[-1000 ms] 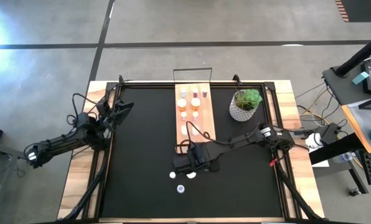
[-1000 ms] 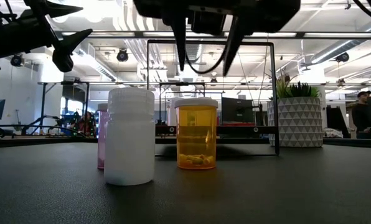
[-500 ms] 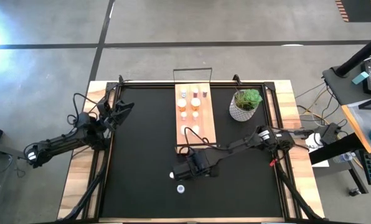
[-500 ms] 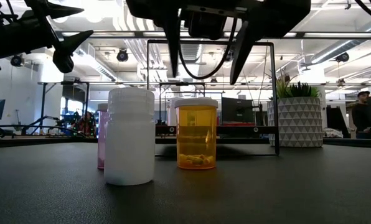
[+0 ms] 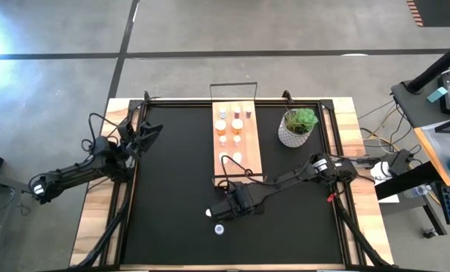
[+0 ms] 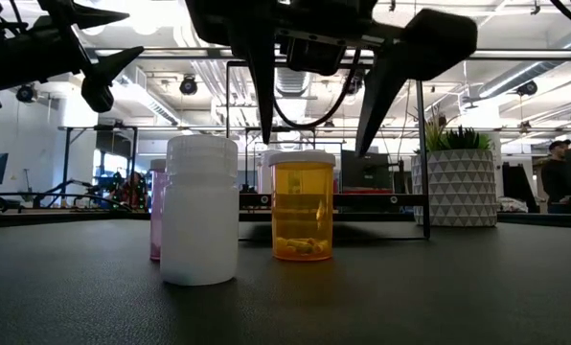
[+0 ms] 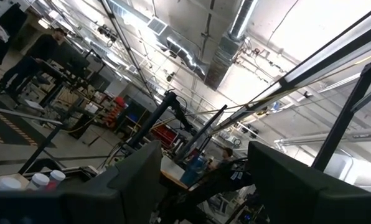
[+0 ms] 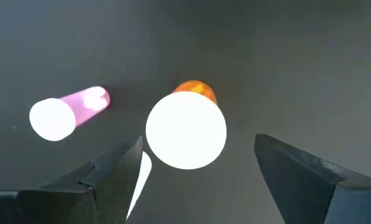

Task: Pick and place medicine bottles onto shelf by color
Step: Put the orange pill bottle on the shelf aligned with the orange pill bottle

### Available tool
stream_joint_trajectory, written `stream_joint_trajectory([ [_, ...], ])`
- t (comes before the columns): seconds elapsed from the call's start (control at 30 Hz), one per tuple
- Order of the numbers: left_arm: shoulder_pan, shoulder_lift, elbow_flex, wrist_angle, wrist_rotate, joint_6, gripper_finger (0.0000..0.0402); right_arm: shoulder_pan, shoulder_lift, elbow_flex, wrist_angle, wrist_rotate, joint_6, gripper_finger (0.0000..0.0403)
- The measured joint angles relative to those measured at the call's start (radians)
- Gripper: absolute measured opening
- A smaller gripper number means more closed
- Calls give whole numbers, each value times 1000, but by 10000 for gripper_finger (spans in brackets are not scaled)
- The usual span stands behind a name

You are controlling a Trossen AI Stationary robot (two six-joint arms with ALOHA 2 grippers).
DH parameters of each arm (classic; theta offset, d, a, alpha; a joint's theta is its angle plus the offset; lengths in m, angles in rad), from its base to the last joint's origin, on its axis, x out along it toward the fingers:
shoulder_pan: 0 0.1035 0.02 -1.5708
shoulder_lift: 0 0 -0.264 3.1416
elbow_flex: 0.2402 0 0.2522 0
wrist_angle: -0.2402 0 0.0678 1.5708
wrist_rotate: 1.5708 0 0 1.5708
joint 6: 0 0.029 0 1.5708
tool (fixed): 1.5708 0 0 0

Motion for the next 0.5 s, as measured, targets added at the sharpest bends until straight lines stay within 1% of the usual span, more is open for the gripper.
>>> stream_joint_trajectory([
  [0.3,0,1,0,0,0,0,224,1,0,-16,25,33,-30,302],
  [0.5,0,1,0,0,0,0,224,2,-3,50,-48,136,-28,302],
])
